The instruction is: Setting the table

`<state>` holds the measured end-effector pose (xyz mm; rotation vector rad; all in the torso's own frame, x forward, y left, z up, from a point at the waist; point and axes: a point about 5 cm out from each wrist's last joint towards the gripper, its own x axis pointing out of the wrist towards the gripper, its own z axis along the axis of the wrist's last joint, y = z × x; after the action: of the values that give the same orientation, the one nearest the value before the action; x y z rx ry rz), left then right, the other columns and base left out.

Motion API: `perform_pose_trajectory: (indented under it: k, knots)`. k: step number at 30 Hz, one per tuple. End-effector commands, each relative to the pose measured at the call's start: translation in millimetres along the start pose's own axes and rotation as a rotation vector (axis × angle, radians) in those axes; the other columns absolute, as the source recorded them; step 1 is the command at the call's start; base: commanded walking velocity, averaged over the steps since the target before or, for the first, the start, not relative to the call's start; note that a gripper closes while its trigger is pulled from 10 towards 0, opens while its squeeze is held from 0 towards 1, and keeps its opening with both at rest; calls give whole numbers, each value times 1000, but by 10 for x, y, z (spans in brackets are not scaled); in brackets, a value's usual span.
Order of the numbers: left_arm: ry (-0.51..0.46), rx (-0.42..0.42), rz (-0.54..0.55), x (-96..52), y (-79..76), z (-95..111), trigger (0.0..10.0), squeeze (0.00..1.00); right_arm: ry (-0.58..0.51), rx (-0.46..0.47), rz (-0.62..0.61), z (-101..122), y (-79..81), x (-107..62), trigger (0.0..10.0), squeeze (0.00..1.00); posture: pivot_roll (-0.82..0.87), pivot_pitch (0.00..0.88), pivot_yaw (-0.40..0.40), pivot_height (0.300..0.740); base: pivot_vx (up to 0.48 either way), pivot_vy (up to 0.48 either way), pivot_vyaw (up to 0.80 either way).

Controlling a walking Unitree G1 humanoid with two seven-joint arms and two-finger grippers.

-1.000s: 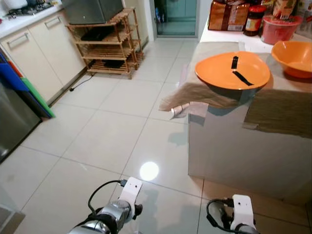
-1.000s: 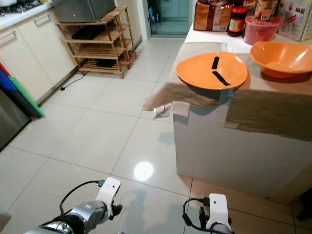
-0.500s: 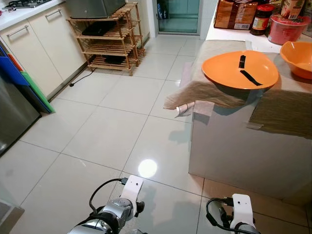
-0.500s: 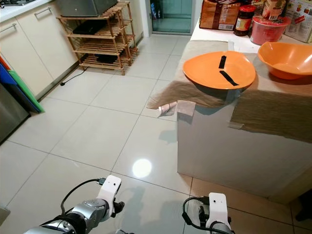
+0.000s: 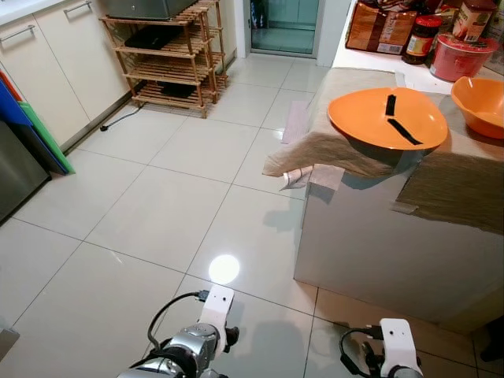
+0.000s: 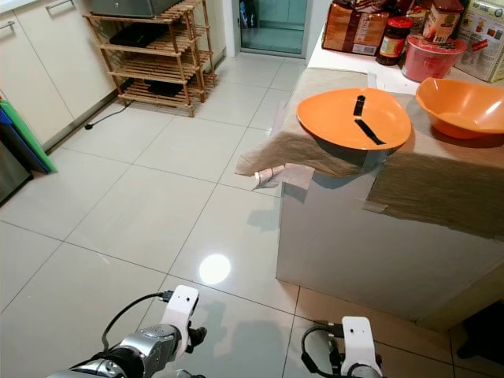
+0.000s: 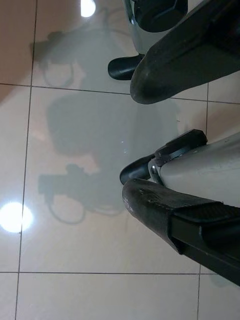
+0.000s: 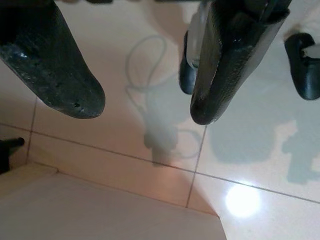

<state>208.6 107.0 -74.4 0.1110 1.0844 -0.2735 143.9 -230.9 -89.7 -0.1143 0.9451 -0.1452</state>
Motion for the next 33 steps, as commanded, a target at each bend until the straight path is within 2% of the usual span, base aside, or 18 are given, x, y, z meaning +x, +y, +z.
perform_pose_trajectory:
  k: [1,7,12,18,24,26,27,28,33]
  knots:
    - [-10,8,5,0,-3,17,10000,0,5,-4,3,-2,-23,0,10000,0,-145,0,47,740,0,0,0]
    - [-34,36,-31,8,-130,80,10000,0,4,22,-14,19,-96,3,10000,0,-147,0,31,740,0,0,0]
    - [-54,10,-83,12,-283,115,10000,0,9,43,-30,22,-179,0,10000,0,-152,0,32,740,0,0,0]
    - [-54,32,-101,13,-361,126,10000,0,8,41,-39,22,-240,-6,10000,0,-157,0,48,740,0,0,0]
    - [-70,74,-82,13,-363,148,10000,0,-4,112,-39,-1,-245,-17,10000,0,-137,0,67,740,0,0,0]
    - [-74,72,-66,13,-348,149,10000,0,-2,131,-37,-19,-244,-23,10000,0,-129,0,67,740,0,0,0]
    - [-74,56,-50,14,-339,144,10000,0,10,186,-24,-81,-244,-41,10000,0,-123,0,71,740,0,0,0]
    - [-72,51,-48,14,-349,141,10000,0,17,196,-14,-113,-246,-51,10000,0,-117,0,66,740,0,0,0]
    - [-73,45,-55,15,-375,138,10000,0,34,193,-4,-209,-276,-88,10000,0,-109,0,59,740,0,0,0]
